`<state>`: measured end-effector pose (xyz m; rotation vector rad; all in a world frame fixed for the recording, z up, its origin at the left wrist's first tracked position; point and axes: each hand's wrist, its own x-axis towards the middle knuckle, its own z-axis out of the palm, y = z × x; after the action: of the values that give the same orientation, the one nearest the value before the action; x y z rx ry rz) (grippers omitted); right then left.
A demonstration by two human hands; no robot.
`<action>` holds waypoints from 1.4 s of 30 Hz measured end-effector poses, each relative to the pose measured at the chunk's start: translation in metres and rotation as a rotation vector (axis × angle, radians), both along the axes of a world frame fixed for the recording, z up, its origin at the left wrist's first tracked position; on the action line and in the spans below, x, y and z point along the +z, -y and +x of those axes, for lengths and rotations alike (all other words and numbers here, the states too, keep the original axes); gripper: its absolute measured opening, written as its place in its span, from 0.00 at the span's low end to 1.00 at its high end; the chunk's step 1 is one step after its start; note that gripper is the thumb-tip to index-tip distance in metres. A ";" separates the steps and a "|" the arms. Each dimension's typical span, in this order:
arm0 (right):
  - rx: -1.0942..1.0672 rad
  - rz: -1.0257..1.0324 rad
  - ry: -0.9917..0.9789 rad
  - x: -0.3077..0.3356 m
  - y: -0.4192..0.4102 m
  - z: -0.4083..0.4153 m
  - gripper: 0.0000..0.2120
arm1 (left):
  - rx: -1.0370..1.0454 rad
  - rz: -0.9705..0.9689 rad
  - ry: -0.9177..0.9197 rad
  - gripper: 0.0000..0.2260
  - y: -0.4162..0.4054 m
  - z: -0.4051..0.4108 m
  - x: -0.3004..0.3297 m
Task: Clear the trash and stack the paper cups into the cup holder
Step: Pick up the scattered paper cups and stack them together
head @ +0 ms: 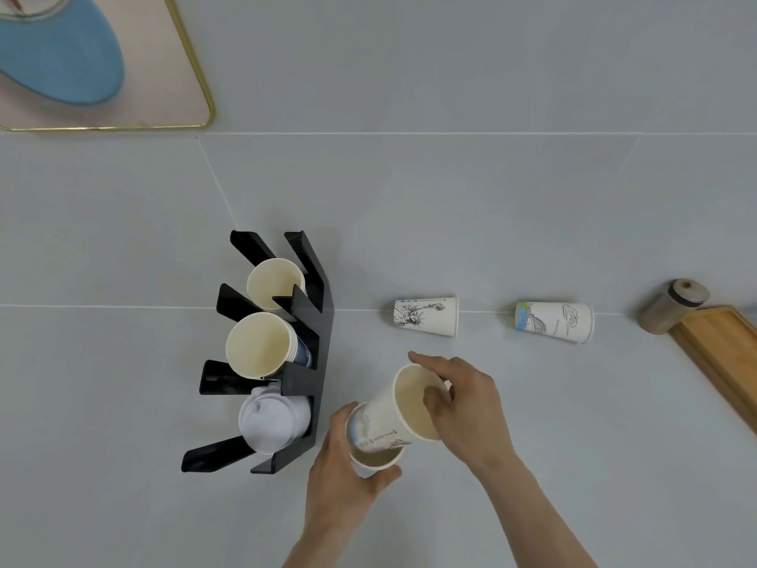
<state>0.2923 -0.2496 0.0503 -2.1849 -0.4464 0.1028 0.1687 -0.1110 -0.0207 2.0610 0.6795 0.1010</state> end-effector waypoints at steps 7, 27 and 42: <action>0.118 -0.219 0.068 -0.015 -0.014 -0.017 0.26 | -0.027 -0.006 0.030 0.42 0.007 0.003 0.004; -0.345 0.088 -0.279 -0.076 -0.008 0.033 0.08 | -0.024 -0.002 0.042 0.46 0.003 0.016 -0.001; -0.452 0.544 -1.054 -0.097 -0.025 0.156 0.11 | -0.007 0.016 0.011 0.47 0.000 0.034 -0.002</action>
<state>0.4481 -0.2243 -0.0471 -1.3821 0.5546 0.7380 0.2024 -0.1113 -0.0228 2.0766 0.6669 0.1146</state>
